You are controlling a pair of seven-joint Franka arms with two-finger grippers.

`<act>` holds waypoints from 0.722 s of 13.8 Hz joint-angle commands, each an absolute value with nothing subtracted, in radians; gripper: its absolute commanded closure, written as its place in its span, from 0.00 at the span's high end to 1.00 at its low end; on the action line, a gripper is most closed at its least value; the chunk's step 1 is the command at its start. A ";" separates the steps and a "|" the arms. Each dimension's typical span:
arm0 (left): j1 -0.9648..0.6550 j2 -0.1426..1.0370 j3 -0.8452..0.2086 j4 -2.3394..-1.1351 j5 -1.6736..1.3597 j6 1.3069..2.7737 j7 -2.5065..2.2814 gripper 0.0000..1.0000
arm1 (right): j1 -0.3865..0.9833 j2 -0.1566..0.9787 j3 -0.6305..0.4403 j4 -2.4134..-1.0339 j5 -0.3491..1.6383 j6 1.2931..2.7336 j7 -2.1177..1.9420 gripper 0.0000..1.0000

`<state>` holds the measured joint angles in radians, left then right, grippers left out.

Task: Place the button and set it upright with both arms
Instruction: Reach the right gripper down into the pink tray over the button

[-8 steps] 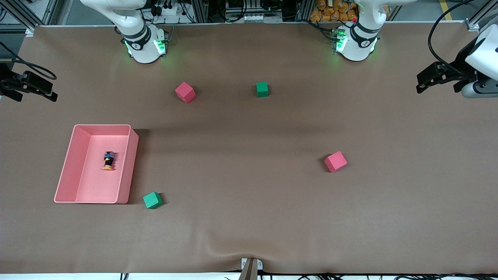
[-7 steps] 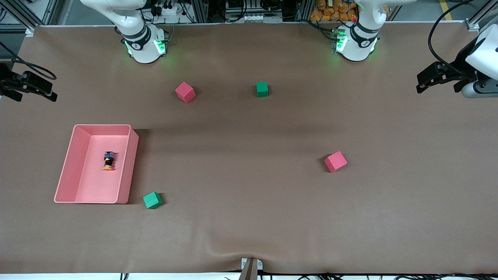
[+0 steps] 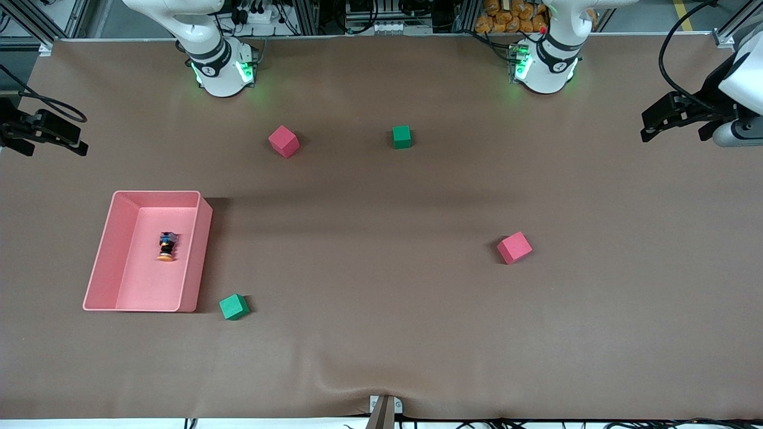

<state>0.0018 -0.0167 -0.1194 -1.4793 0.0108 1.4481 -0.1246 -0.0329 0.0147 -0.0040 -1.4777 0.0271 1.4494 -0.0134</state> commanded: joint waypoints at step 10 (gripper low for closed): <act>0.008 0.000 -0.127 -1.454 0.021 1.436 -0.120 1.00 | -0.034 0.208 -0.015 -1.471 0.023 1.454 -0.026 1.00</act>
